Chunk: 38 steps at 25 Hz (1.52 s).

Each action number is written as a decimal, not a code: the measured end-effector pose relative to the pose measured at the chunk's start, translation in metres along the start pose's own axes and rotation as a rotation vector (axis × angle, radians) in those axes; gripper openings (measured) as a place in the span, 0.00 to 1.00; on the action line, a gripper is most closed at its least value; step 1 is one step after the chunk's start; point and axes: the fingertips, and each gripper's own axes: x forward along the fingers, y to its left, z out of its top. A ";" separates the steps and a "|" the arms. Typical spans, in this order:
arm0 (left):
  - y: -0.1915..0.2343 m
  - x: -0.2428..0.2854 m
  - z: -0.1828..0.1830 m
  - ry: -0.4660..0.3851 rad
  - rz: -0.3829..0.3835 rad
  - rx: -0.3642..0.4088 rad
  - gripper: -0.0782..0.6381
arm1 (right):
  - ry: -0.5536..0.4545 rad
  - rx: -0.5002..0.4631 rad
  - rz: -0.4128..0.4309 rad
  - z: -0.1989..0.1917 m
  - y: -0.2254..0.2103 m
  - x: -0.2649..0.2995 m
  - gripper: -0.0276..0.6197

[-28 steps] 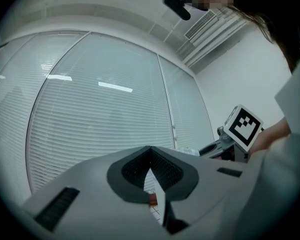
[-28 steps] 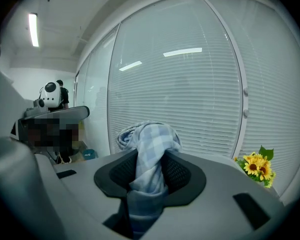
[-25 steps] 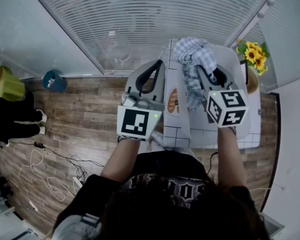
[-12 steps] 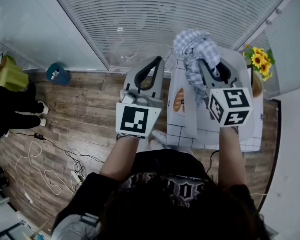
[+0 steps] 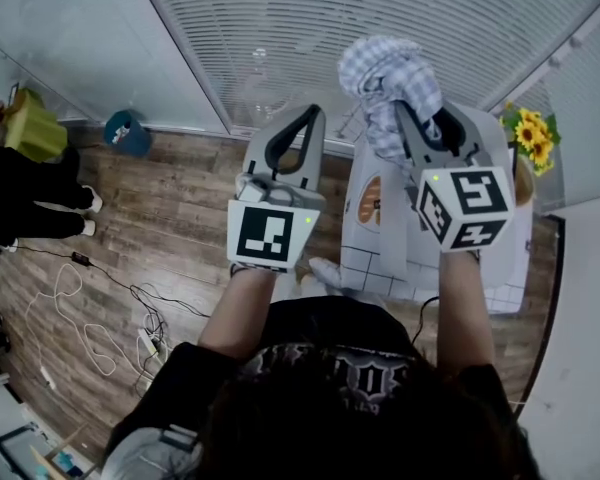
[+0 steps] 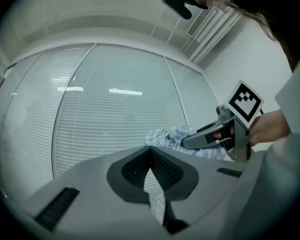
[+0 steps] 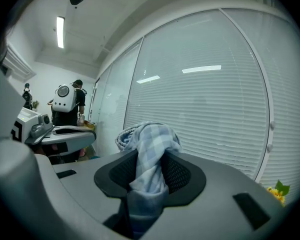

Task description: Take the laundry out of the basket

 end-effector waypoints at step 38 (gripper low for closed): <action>0.085 -0.102 0.011 0.011 0.255 0.045 0.11 | -0.144 0.064 0.295 0.047 0.167 0.032 0.26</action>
